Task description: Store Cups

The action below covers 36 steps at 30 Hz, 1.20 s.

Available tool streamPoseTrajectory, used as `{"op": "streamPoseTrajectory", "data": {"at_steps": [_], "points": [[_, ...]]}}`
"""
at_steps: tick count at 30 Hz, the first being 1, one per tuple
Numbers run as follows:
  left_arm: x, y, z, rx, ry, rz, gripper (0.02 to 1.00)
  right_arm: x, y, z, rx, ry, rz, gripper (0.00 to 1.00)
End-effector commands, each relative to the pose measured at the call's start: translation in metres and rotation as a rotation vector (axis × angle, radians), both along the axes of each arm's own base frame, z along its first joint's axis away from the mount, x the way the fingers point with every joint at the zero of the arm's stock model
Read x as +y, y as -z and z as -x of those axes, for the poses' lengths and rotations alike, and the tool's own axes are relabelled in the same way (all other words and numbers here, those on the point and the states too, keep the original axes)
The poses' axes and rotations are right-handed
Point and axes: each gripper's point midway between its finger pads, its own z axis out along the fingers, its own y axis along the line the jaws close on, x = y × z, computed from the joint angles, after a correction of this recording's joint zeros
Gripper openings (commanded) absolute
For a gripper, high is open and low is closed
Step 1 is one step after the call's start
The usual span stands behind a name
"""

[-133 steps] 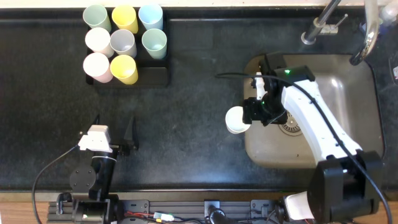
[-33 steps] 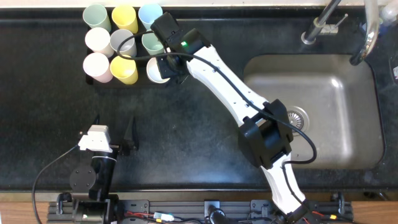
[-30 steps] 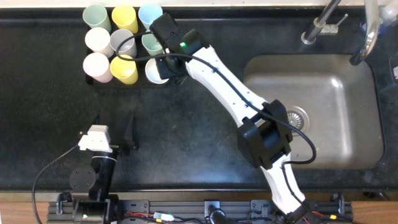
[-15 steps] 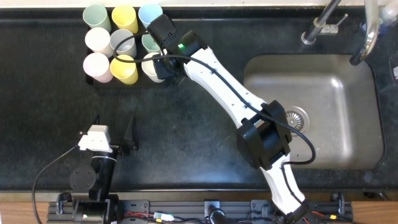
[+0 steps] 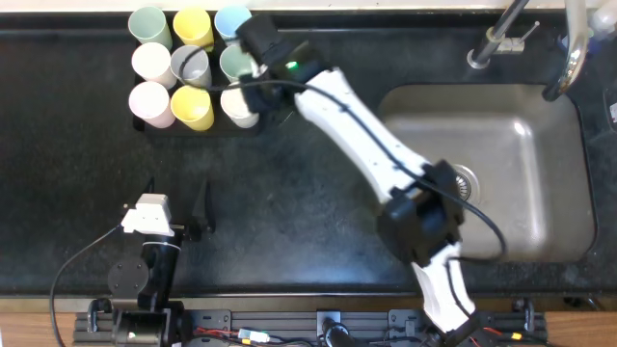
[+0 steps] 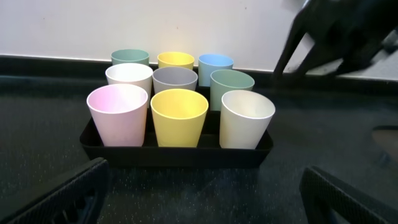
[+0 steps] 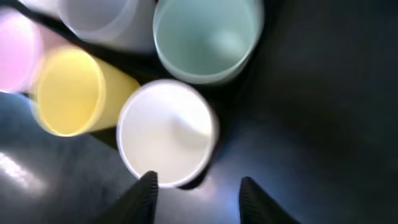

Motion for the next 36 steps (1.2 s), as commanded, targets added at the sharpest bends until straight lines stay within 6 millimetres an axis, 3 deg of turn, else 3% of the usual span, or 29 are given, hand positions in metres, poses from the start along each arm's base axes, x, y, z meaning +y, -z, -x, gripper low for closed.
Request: {"op": "streamPoseTrajectory", "data": {"at_steps": [1, 8, 11, 18, 20, 22, 27, 32, 36], "points": [[-0.001, -0.001, 0.001, -0.009, 0.009, -0.02, 1.0, -0.06, -0.135, -0.002, -0.293, -0.05, -0.061, 0.549], [-0.001, -0.001, 0.001, -0.009, 0.009, -0.02, 1.0, -0.126, -0.15, 0.019, -0.333, -0.009, 0.051, 0.656], [-0.001, -0.001, 0.001, -0.009, 0.009, -0.02, 0.998, -0.151, -0.159, 0.051, -0.41, 0.022, 0.028, 0.724], [-0.001, -0.001, 0.001, -0.009, 0.009, -0.02, 1.0, -0.211, -0.152, 0.101, -0.55, 0.117, -0.057, 0.851], [-0.001, -0.001, 0.001, -0.009, 0.009, -0.02, 1.0, -0.229, -0.15, 0.119, -0.614, 0.157, -0.096, 0.998], [-0.001, -0.001, 0.001, -0.009, 0.009, -0.02, 1.0, -0.247, -0.149, 0.136, -0.686, 0.223, -0.134, 0.998], [-0.001, -0.001, 0.001, -0.009, 0.009, -0.02, 1.0, -0.259, -0.146, 0.167, -0.856, 0.248, -0.191, 0.998], [-0.001, -0.001, 0.001, -0.009, 0.009, -0.02, 1.0, -0.263, -0.135, 0.182, -1.032, 0.25, -0.252, 0.998], [-0.001, -0.001, 0.001, -0.009, 0.009, -0.02, 1.0, -0.269, -0.093, 0.189, -1.082, 0.278, -0.253, 0.998]]}}
